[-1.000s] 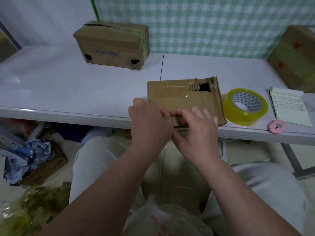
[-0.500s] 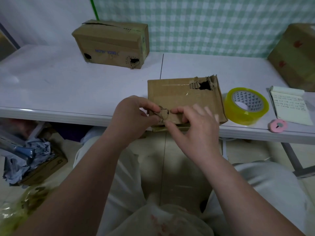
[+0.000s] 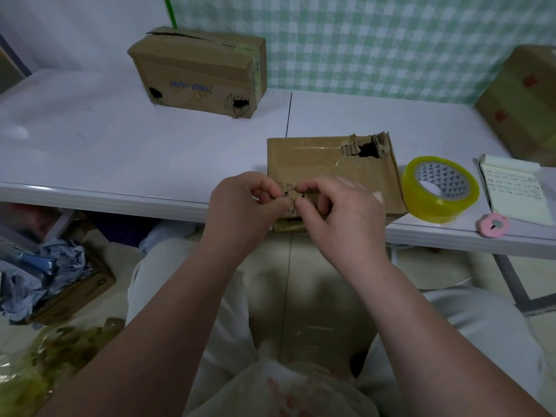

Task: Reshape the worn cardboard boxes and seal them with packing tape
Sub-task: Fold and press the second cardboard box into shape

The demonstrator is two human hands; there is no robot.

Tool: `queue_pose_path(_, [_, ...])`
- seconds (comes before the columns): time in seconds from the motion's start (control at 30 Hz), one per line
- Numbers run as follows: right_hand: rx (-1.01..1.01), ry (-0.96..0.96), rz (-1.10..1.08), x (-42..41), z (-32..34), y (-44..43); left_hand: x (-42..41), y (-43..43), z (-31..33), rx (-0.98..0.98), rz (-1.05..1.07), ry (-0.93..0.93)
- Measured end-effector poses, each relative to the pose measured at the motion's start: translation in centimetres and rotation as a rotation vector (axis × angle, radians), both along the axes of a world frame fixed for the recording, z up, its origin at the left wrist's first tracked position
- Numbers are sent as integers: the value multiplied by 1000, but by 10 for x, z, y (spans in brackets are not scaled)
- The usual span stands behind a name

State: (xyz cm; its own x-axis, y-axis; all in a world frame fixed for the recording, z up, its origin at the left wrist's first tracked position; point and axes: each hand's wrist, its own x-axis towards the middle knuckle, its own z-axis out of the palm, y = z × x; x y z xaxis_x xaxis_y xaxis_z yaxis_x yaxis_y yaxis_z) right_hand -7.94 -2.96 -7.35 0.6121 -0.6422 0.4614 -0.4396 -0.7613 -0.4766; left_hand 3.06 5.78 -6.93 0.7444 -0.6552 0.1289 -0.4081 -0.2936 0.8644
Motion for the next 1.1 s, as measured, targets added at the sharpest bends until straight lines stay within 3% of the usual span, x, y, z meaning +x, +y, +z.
queue_pose_path(0.43, [76,59,-3,6,6,-4,-5,-6,-2,-13,33,-23])
queue_pose_path(1.0, [78,-155,99,-5,-6,-16,19,-16,2,20,-54,-348])
queue_pose_path(1.1, [43,-129,123,-4,-6,-25,28,-25,4,88,-181,-356])
